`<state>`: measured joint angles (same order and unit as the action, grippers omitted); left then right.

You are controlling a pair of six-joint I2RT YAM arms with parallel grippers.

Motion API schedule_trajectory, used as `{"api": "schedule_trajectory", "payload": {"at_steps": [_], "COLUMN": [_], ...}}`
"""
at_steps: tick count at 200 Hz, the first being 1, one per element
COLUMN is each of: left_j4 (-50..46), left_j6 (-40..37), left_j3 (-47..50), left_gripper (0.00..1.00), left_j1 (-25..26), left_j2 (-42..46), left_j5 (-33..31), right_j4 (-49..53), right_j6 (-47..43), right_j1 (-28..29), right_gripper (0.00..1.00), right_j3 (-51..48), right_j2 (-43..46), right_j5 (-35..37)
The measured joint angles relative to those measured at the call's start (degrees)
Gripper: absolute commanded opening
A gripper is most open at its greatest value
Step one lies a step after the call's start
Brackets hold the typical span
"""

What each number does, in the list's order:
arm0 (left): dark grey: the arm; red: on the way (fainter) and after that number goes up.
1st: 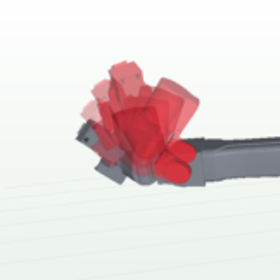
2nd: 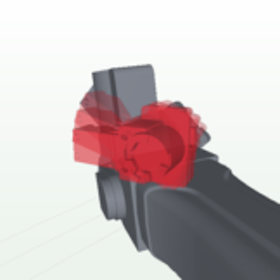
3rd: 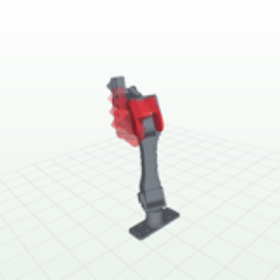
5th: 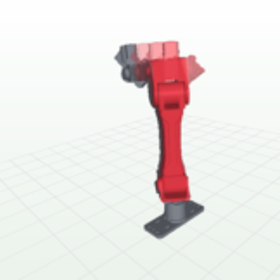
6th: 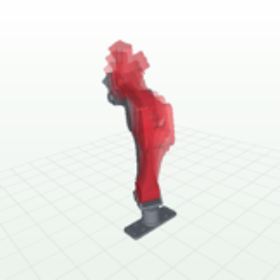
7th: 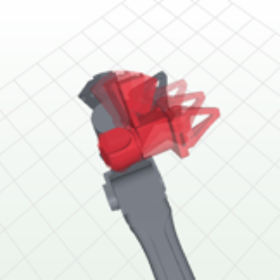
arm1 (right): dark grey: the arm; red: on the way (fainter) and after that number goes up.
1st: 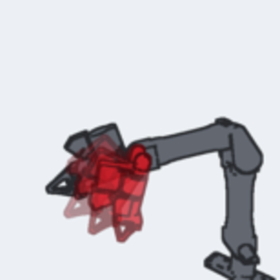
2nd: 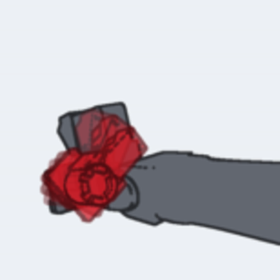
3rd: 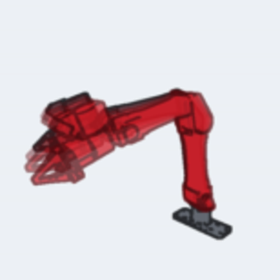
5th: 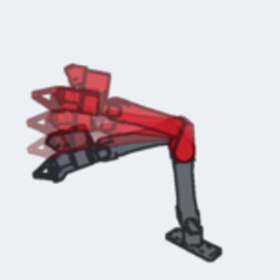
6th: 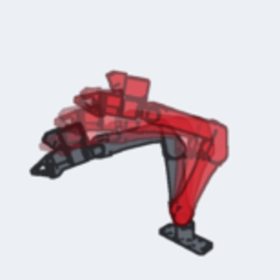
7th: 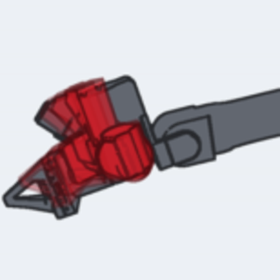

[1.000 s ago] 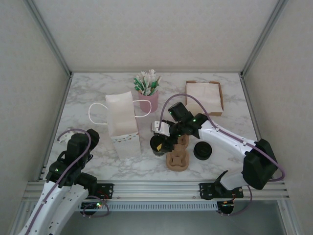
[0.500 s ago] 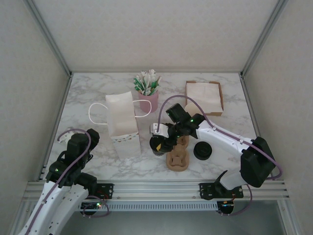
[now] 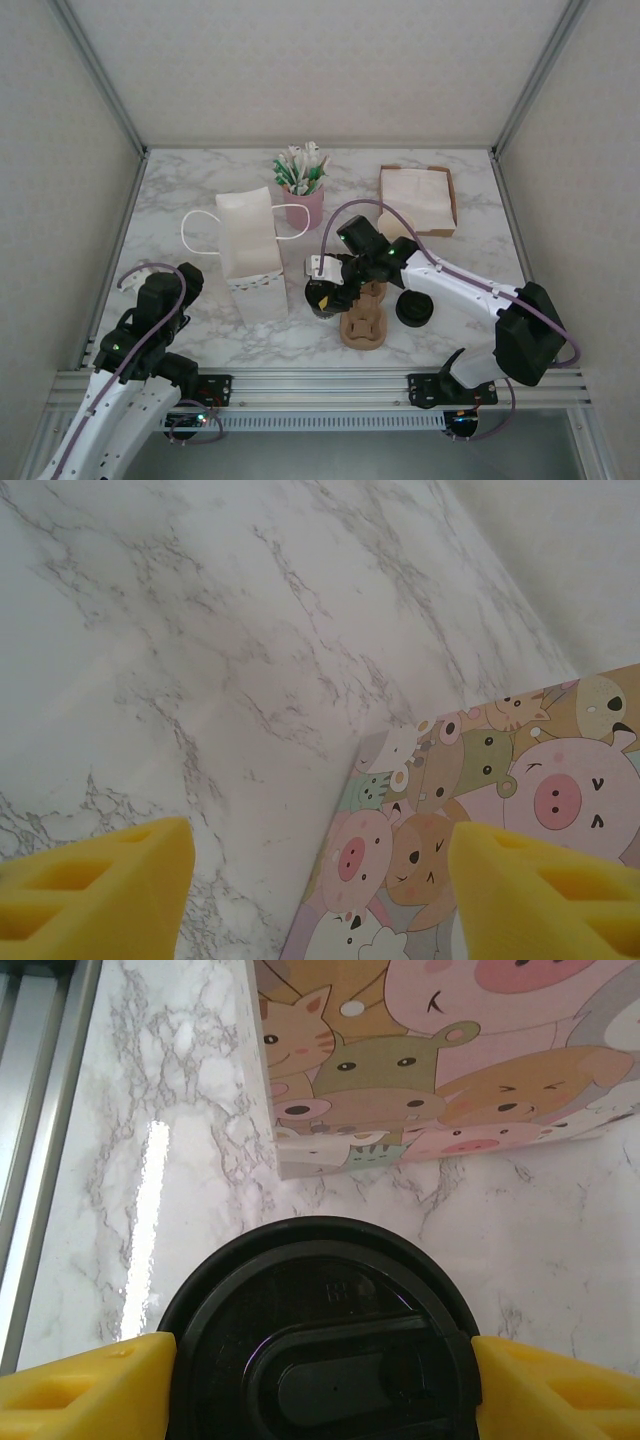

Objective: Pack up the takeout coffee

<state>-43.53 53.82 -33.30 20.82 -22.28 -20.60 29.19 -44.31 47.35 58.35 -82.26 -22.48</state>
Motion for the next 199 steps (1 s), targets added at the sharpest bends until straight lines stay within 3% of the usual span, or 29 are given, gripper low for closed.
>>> {"api": "schedule_trajectory", "payload": {"at_steps": [122, 199], "left_j4": [-0.02, -0.04], "left_j6": [0.22, 0.39], "left_j3": [0.00, 0.00], "left_gripper": [0.69, 0.69], "left_j1": [0.00, 0.00], "left_j2": [0.00, 0.00], "left_j5": [0.00, 0.00], "right_j4": [-4.20, -6.21], "right_j6": [2.21, 10.36], "right_j1": [3.80, 3.89], "right_gripper": [0.74, 0.75], "right_j3": [-2.86, -2.91], "right_j2": [1.81, 1.66], "right_j5": [6.49, 7.08]}}
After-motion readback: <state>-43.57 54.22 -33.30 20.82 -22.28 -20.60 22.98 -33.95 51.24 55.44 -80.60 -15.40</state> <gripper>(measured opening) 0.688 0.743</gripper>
